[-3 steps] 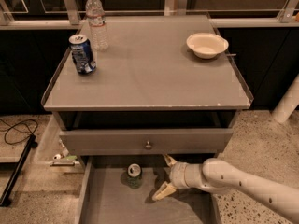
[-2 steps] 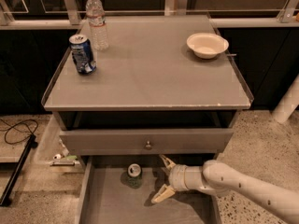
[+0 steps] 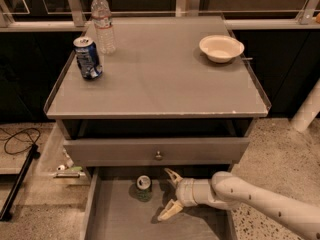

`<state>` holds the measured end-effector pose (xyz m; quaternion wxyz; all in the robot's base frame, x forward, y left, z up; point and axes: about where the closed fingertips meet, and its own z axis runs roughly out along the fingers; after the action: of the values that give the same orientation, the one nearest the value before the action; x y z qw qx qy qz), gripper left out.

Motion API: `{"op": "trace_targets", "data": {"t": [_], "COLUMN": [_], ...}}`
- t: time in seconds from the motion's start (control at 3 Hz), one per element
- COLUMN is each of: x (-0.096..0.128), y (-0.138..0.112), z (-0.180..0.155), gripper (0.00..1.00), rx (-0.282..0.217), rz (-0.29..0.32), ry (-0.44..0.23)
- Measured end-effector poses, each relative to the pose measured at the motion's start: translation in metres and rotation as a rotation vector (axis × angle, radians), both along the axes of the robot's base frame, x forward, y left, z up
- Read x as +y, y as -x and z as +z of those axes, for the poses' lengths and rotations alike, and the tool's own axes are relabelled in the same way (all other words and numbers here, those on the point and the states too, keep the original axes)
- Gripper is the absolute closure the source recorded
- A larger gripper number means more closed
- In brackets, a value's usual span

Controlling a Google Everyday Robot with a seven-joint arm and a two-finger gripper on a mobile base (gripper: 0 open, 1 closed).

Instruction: Pick green can from middle drawer and place on counter

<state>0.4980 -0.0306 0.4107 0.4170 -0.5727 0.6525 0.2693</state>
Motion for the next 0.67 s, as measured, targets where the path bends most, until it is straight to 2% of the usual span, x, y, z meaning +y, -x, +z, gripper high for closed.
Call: {"op": "trace_targets", "data": {"t": [0.67], "x": [0.046], "y": [-0.011], "z": [0.004], "gripper": [0.0], "rx": [-0.029], "rz": [0.075], "ry": [-0.044]}}
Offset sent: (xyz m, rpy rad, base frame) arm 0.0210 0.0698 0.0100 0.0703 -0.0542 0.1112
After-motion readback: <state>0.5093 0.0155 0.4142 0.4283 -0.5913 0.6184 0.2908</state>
